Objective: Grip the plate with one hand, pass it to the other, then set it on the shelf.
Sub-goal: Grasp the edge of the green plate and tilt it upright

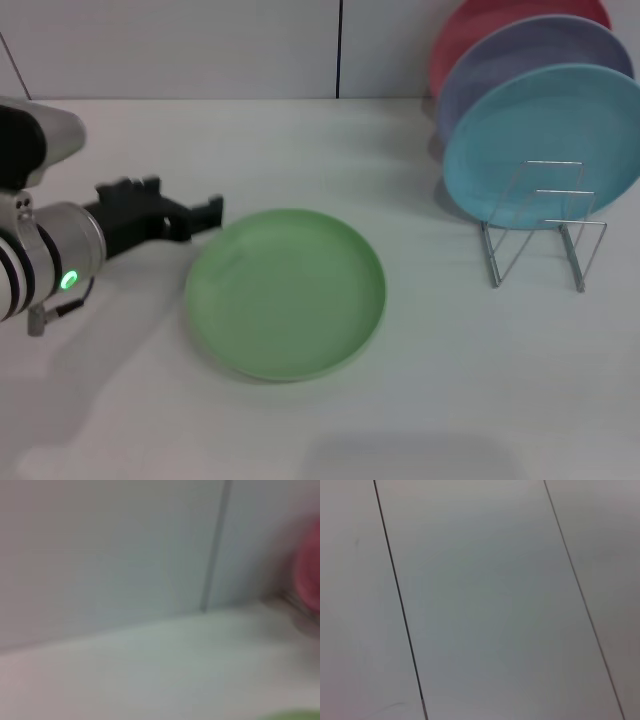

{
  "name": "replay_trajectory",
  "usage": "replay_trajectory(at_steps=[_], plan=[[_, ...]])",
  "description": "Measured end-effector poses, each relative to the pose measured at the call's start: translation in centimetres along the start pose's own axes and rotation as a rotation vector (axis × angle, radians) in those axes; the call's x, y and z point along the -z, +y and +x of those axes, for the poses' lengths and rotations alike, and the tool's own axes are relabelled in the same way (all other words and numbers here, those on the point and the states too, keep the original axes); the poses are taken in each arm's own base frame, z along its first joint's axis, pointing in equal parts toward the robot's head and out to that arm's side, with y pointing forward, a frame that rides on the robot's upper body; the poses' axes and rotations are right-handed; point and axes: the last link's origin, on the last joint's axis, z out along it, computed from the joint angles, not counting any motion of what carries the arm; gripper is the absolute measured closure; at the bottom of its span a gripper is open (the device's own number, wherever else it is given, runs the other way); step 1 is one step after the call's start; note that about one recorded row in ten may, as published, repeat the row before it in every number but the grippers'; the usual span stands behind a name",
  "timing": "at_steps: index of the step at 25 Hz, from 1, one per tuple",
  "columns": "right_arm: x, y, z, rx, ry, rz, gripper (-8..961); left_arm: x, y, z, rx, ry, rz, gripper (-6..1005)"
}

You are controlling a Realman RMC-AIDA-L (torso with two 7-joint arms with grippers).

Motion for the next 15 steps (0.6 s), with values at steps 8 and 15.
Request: replay_trajectory(at_steps=[8, 15], plan=[[-0.2, 0.2, 0.1, -0.001, 0.002, -0.012, 146, 0.0, 0.6, -0.9, 0.026, -0.104, -0.045, 137], [-0.2, 0.3, 0.1, -0.002, 0.004, -0.012, 149, -0.5, 0.4, -1.6, -0.026, -0.240, 0.035, 138]])
